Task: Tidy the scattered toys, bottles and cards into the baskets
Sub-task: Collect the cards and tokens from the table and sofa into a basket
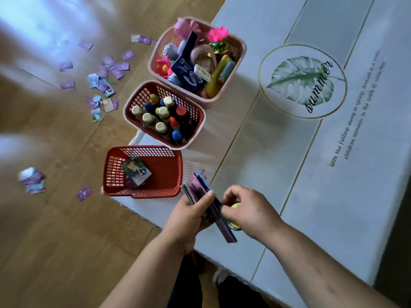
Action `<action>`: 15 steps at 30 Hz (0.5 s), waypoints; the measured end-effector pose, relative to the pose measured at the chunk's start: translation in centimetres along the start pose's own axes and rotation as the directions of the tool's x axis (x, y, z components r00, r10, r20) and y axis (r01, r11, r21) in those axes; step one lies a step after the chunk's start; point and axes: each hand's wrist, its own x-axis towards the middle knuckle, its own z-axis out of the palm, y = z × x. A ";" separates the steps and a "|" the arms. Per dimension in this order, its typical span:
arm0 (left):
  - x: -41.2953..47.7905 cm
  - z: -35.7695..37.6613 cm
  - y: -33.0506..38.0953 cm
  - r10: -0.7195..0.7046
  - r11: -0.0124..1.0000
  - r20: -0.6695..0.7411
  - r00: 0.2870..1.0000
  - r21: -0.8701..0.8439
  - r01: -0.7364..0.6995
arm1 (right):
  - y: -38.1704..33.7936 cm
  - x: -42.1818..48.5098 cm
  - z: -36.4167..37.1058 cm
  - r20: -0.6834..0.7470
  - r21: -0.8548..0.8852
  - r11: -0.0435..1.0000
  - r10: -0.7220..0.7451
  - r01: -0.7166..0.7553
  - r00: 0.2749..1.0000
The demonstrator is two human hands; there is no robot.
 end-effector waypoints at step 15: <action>-0.8 -20.9 7.8 0.090 0.995 -0.058 0.994 -0.047 -0.093 | -14.8 6.6 10.6 0.034 0.160 0.987 -0.028 0.023 0.999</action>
